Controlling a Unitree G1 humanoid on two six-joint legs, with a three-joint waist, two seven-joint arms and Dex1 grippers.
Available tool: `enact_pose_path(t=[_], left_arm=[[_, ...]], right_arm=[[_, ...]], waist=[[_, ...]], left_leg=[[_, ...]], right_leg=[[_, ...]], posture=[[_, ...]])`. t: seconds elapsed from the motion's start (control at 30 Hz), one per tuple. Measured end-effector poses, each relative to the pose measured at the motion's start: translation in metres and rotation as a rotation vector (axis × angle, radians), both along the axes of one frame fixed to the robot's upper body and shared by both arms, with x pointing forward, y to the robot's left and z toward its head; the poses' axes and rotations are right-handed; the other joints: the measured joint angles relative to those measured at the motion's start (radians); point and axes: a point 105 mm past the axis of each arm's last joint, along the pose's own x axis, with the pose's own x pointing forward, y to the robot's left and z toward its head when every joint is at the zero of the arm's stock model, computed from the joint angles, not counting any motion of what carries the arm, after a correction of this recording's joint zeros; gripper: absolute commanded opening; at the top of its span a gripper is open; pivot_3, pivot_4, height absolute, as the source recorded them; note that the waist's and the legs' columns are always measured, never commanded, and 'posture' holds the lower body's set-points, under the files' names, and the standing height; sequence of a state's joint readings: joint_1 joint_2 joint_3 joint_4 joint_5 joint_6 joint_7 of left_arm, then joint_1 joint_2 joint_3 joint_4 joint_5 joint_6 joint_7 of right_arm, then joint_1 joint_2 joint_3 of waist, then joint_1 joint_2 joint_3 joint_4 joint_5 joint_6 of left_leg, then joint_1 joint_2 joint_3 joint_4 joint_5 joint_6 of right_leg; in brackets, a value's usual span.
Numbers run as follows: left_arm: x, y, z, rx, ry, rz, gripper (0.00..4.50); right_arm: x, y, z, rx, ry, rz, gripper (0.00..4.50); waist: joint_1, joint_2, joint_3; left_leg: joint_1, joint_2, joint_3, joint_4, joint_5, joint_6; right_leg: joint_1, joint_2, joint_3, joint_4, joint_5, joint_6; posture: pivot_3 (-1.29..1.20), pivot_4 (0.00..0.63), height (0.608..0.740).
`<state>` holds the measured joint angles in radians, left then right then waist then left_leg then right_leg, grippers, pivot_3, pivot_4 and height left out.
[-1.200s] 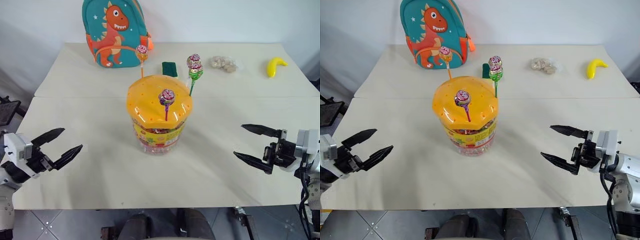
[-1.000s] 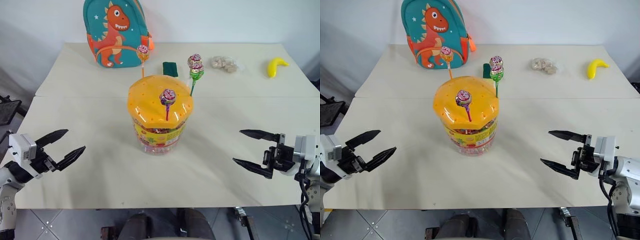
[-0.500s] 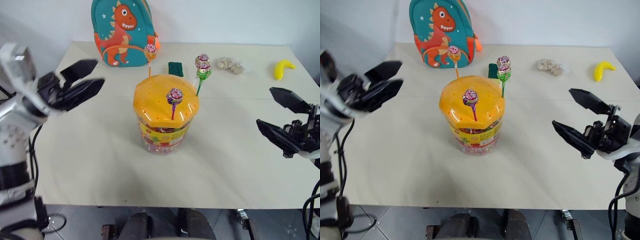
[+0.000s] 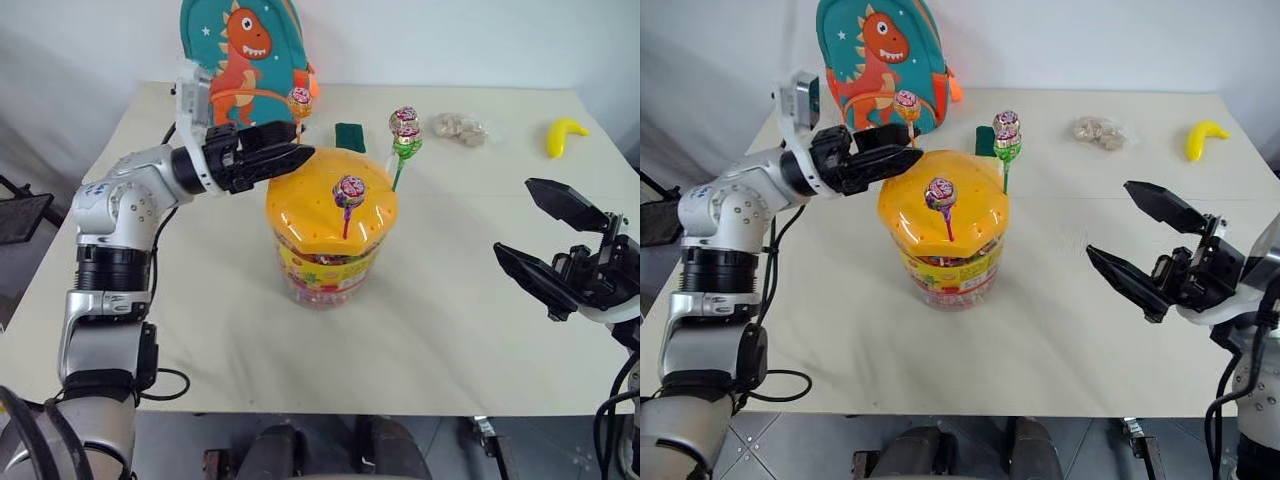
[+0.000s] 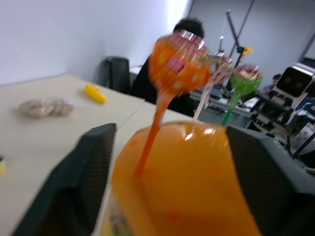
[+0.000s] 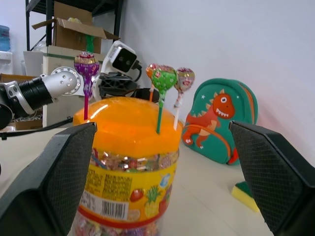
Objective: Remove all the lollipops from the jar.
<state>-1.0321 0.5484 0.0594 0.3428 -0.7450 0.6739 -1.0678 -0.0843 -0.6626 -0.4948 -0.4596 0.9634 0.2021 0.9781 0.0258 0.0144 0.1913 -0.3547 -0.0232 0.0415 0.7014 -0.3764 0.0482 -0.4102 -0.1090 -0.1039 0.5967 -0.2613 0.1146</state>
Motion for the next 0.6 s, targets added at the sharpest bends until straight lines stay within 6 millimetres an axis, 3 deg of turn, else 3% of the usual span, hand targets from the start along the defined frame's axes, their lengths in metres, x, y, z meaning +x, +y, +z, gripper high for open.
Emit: enact_pose_path(t=[0.3,0.4,0.47,0.53,0.6], left_arm=[[0.005,0.001,0.005,-0.020,-0.006,0.021,0.02],[0.006,0.002,0.019,-0.085,-0.006,0.040,0.02],[0.003,0.009,0.045,-0.190,-0.013,0.043,0.02],[0.000,0.029,0.066,-0.275,-0.040,0.092,0.02],[0.001,0.054,0.068,-0.276,-0.044,0.191,0.02]], right_arm=[[0.003,0.010,0.004,0.017,0.004,-0.027,4.50],[0.005,0.014,0.003,0.015,0.007,-0.021,4.50],[0.005,0.015,0.004,0.015,0.003,-0.016,4.50],[0.005,0.015,0.005,0.013,0.000,-0.006,4.50],[0.005,0.015,0.004,0.010,0.001,0.008,4.50]], waist=[[0.003,0.000,0.000],[0.003,-0.002,0.001],[0.001,-0.002,0.001],[-0.004,-0.002,0.001],[-0.012,-0.002,0.001]], left_leg=[[-0.001,-0.001,-0.001,0.001,0.000,0.000],[-0.002,-0.001,-0.003,0.001,0.000,0.000],[-0.002,0.000,-0.003,0.002,0.000,0.000],[-0.002,0.000,-0.003,0.001,0.000,0.000],[0.000,0.000,-0.002,-0.001,0.000,0.000]], right_leg=[[0.000,-0.001,-0.001,0.000,0.000,0.000],[0.000,-0.001,-0.001,0.000,0.000,0.001],[0.000,-0.001,-0.001,-0.001,0.000,0.001],[0.000,-0.001,-0.001,0.000,0.000,0.001],[0.000,-0.001,0.000,0.000,0.000,0.000]], posture=[[0.00,0.150,0.740],[0.00,0.150,0.740],[0.00,0.150,0.740],[0.00,0.150,0.740],[0.00,0.150,0.740]])
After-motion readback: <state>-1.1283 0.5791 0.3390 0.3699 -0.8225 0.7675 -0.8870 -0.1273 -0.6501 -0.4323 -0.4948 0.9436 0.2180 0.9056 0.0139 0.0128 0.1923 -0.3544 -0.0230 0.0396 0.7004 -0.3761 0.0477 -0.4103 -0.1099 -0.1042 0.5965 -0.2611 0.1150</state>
